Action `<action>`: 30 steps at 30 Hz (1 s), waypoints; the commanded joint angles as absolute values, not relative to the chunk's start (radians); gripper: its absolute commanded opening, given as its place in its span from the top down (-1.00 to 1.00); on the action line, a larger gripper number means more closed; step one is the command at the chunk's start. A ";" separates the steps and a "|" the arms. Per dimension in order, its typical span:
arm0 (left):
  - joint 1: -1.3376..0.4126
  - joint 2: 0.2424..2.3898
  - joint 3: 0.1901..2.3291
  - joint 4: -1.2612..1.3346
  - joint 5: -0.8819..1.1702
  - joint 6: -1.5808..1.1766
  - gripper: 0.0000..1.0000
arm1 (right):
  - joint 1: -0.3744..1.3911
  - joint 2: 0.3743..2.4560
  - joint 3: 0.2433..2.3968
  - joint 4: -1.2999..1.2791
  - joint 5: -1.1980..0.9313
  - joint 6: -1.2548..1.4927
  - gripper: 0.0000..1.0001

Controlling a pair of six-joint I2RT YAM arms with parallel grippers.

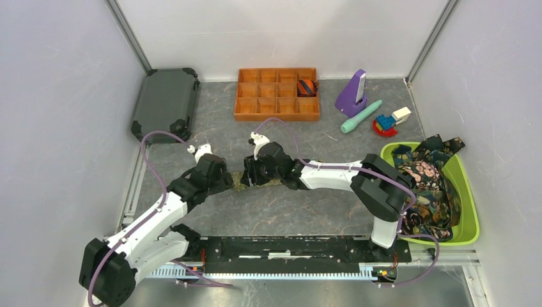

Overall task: Roll the ties
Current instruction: Roll the tie at the center of the board.

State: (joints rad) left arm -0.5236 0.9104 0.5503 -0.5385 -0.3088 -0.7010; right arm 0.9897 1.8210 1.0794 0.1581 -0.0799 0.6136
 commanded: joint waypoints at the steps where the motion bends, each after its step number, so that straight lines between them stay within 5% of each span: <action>1: -0.489 0.881 0.524 -0.459 -0.248 -0.669 -0.44 | 0.991 1.841 1.127 0.186 -0.026 0.644 -0.05; 30: -0.436 0.866 0.416 -0.249 -0.090 -0.659 -0.43 | 0.956 1.911 1.080 0.247 -0.052 0.596 0.22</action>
State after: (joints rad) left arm -0.4515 0.8520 0.4316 -0.3515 -0.1585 -0.7006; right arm 0.9691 1.8996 1.0969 0.2016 -0.0475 0.6193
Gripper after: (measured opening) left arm 0.718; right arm 0.395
